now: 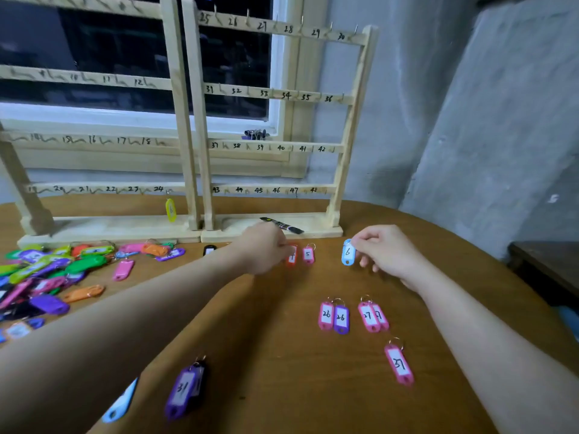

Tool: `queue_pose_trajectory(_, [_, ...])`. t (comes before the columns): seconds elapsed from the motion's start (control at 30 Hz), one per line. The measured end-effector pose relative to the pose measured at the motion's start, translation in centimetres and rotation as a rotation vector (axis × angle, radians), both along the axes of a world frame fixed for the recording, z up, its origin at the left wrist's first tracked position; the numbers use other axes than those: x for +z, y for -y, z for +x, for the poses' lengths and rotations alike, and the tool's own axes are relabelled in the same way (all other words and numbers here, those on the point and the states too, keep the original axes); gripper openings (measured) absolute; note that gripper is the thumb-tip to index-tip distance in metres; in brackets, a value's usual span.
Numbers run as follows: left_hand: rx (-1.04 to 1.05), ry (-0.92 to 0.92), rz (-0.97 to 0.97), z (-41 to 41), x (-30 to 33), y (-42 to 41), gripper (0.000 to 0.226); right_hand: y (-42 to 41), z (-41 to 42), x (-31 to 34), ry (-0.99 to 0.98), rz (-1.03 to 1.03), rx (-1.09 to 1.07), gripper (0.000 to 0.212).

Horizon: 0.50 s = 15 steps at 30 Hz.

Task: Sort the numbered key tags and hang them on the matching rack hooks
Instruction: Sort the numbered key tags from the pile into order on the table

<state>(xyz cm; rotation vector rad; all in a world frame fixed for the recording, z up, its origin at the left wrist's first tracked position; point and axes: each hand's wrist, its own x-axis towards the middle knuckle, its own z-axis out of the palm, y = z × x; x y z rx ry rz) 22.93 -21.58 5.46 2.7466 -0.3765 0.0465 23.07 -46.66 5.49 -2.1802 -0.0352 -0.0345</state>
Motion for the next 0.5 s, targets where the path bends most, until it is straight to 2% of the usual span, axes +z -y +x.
queue_pose_trajectory(0.1, [0.000,0.015,0.073,1.0,-0.7,0.4,0.053,0.4,1.3,-0.1,0.009,-0.069,-0.004,0.012])
queue_pose_trajectory(0.3, [0.008,0.073,0.159,2.1,-2.2,0.4,0.030,0.3,3.2,-1.2,-0.024,-0.146,0.032,0.011])
queue_pose_trajectory(0.5, [0.043,0.125,0.223,2.3,-2.8,0.0,0.035,-0.5,4.4,-2.4,0.033,-0.217,0.043,0.012])
